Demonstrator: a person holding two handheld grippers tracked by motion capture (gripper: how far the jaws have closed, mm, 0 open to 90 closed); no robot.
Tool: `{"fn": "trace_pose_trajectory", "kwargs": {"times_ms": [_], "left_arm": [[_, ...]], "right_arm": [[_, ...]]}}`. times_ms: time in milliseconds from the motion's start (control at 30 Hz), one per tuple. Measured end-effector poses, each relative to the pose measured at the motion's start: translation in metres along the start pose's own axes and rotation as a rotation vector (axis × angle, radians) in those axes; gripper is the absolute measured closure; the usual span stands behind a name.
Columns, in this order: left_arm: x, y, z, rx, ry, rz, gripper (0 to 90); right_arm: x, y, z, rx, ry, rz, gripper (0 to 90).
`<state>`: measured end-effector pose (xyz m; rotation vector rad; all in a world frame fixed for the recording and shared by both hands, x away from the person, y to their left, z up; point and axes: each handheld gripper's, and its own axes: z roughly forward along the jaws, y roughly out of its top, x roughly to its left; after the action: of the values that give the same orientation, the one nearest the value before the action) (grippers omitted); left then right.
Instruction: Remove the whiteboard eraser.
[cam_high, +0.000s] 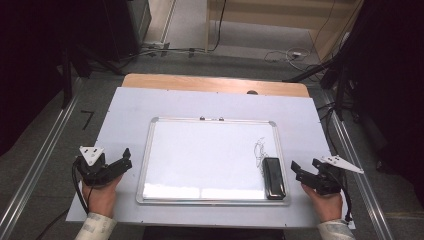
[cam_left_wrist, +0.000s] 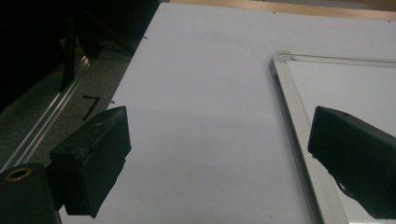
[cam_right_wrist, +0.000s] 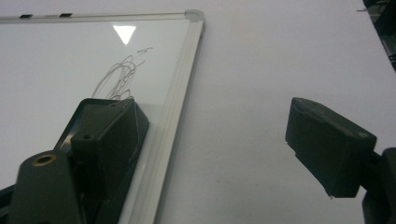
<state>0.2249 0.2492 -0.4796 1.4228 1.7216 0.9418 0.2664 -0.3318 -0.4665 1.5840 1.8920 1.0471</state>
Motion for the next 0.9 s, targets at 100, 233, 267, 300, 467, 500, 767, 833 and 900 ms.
{"fn": "trace_pose_trajectory", "kwargs": {"times_ms": [100,233,267,300,467,500,767,833,900], "left_arm": [[0.003,-0.001,0.0,0.009,-0.011,-0.019,6.0],[0.005,-0.001,0.001,0.019,-0.018,-0.034,6.0],[0.004,-0.001,0.001,0.017,-0.019,-0.035,6.0],[0.004,-0.001,0.001,0.017,-0.019,-0.035,6.0],[0.002,-0.001,0.001,0.027,-0.03,-0.025,6.1],[0.001,-0.001,0.002,0.026,-0.03,-0.024,6.1],[0.001,-0.002,0.002,0.028,-0.032,-0.03,6.1],[0.001,-0.002,0.002,0.029,-0.034,-0.029,6.1],[0.001,-0.002,0.002,0.032,-0.035,-0.025,6.1]], "right_arm": [[0.008,-0.001,-0.001,0.0,0.011,-0.012,15.8],[0.017,-0.003,0.0,0.005,0.028,-0.03,16.0],[0.02,-0.003,0.0,0.008,0.034,-0.033,16.0],[0.022,-0.003,0.001,0.013,0.039,-0.036,16.0],[0.035,-0.005,0.007,0.026,0.045,-0.057,16.0],[0.037,-0.006,0.008,0.025,0.051,-0.054,16.0],[0.055,-0.01,0.015,0.039,0.053,-0.05,16.4],[0.059,-0.011,0.017,0.047,0.057,-0.059,16.5],[0.063,-0.012,0.019,0.058,0.052,-0.071,16.5]]}}
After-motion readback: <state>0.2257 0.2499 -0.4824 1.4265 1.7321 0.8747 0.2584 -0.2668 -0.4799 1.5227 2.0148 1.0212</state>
